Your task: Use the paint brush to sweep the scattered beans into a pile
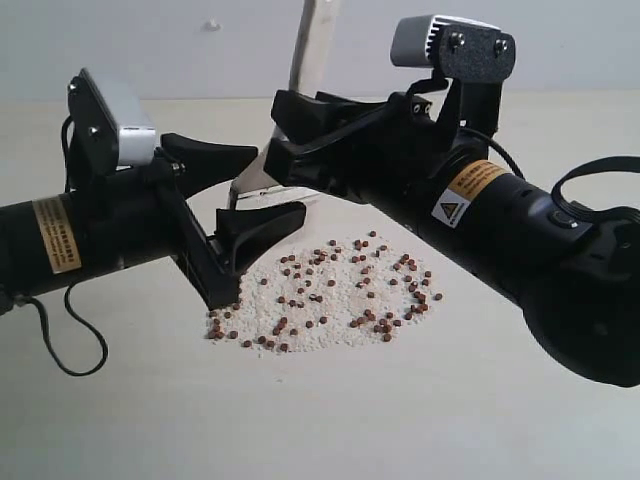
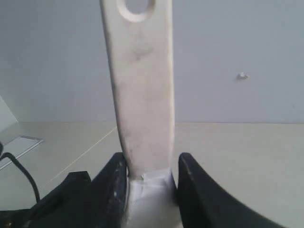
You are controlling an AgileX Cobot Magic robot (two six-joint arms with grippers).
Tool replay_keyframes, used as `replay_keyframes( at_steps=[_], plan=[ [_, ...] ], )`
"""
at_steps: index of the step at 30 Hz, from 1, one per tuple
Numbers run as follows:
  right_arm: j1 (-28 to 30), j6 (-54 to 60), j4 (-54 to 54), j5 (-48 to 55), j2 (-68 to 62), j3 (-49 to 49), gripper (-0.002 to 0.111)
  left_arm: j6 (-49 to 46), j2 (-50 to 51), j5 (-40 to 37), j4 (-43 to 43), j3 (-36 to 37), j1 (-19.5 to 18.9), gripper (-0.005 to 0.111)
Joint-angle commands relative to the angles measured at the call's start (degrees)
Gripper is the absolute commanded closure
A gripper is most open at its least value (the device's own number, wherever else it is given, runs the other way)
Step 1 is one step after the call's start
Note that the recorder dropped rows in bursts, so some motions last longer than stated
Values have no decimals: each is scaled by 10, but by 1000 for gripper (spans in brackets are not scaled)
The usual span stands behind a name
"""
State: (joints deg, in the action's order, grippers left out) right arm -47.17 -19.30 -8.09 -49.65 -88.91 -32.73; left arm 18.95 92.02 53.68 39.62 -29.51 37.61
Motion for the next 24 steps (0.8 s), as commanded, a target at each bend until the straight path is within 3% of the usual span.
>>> replay_keyframes(
  at_steps=[1, 8, 18, 24],
  plan=[
    [-1, -5, 11, -17, 0, -4, 108, 23, 22, 4, 15, -17, 3, 35],
    [-1, 7, 12, -15, 0, -4, 108, 23, 23, 2, 15, -18, 3, 40],
    [-1, 10, 12, -9, 0, -4, 108, 21, 23, -2, 23, -18, 3, 107],
    [-1, -4, 12, -8, 0, -4, 108, 22, 23, 0, 36, -18, 3, 107]
  ],
)
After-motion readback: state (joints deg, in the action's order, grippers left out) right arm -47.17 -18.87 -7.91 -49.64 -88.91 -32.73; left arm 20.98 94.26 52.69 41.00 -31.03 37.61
